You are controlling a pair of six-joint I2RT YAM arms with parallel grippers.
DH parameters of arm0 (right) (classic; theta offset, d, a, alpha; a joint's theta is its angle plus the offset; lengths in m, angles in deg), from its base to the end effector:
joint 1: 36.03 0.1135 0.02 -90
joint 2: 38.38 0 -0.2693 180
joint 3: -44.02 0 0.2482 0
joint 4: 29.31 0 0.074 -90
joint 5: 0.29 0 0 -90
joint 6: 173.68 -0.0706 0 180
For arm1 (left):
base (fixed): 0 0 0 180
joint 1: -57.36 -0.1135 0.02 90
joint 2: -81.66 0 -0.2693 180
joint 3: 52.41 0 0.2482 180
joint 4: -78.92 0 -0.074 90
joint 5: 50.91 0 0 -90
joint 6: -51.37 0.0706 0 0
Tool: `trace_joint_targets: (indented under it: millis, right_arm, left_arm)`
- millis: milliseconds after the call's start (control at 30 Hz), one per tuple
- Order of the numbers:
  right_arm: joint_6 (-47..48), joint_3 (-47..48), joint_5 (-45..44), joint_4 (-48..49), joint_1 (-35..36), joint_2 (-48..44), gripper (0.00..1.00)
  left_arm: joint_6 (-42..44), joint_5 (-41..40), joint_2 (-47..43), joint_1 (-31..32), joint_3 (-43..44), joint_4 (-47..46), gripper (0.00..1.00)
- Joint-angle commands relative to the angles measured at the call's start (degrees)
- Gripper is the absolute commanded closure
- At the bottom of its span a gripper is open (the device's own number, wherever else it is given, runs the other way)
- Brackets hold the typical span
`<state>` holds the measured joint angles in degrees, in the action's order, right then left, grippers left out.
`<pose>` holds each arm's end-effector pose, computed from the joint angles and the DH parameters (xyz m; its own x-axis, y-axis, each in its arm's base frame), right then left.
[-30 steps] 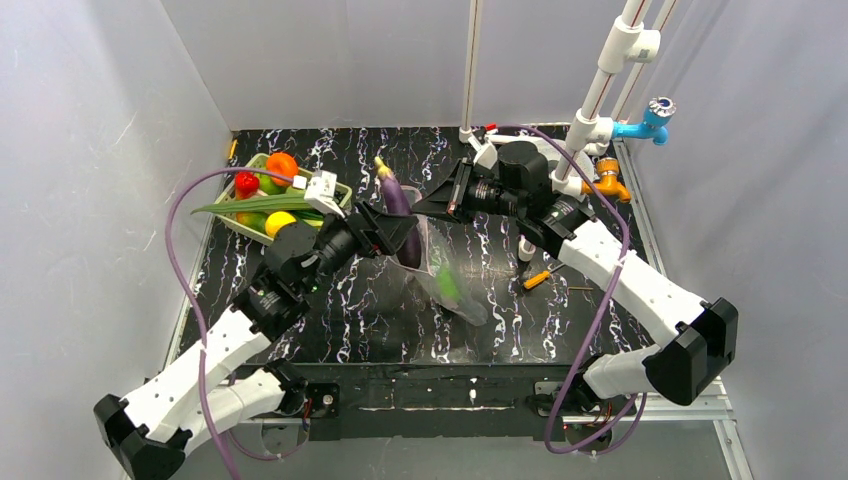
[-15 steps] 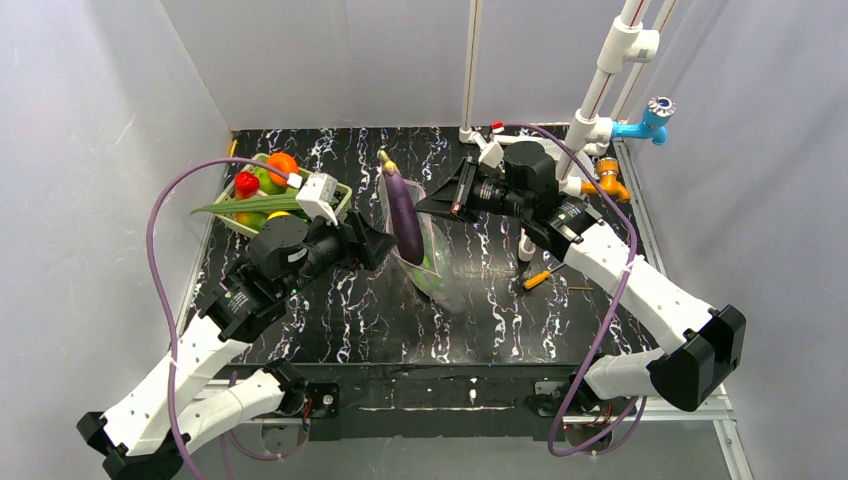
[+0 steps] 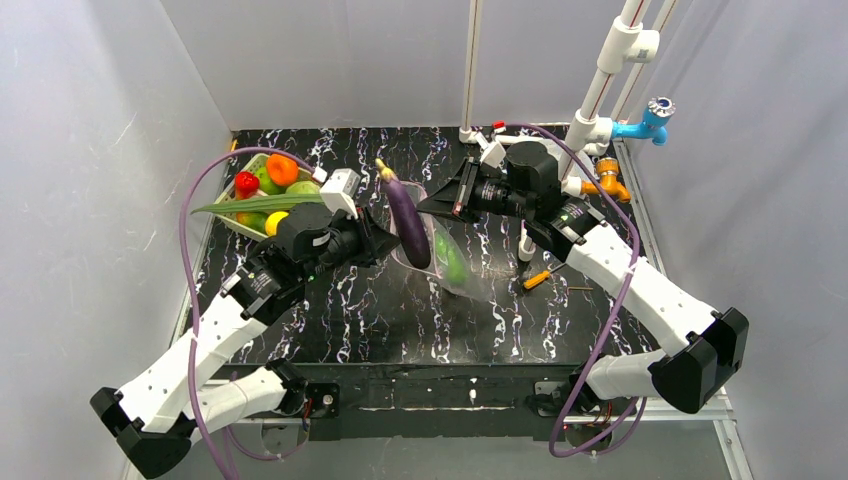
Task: Place the food in the zip-top bag and seal the zipper
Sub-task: Adjust the zipper food storage bag at the center of the board.
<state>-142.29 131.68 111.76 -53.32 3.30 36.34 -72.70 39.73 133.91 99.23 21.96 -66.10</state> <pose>0.2367 0.2282 0.4021 -0.8221 0.3493 -0.4496 -0.3276 0.3557 0.8753 0.1678 -0.1514 0.3877 -0.5157 -0.2900 -0.8062 0.4667 0.6940 -0.5482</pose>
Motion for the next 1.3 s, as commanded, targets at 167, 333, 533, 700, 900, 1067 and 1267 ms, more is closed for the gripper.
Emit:
trace_joint_targets:
  millis: [167,333,533,700,900,1067,1267]
  right_arm:
    - [6.7,1.8,-0.7,-3.0,-0.5,-1.8,0.99]
    - [10.3,1.6,-6.1,-6.8,-0.5,-4.9,0.99]
    - [10.9,1.4,-7.3,-7.3,-0.9,-5.9,0.99]
    - [11.0,2.6,-6.1,-7.6,-0.9,-4.9,0.99]
    - [12.3,4.0,-7.0,-8.9,-0.9,-4.6,0.99]
    - [15.2,5.2,-9.6,-11.3,-0.9,-5.4,0.99]
    - [18.8,5.9,-12.8,-14.2,-0.9,-7.0,0.99]
  left_arm:
    - [1.3,2.8,-0.3,0.2,6.1,-0.9,1.0]
    - [-1.1,-3.6,-3.6,0.3,4.0,1.1,1.0]
    - [-3.1,-6.6,-6.2,0.2,0.9,1.3,1.0]
    - [-4.0,-5.1,-5.5,0.2,1.3,0.9,1.0]
    - [-5.1,-1.5,-3.3,0.2,1.4,-0.6,1.0]
    - [-1.3,-1.7,-0.4,0.2,6.4,4.9,0.54]
    - [9.4,-10.2,0.6,0.0,14.6,14.7,0.27]
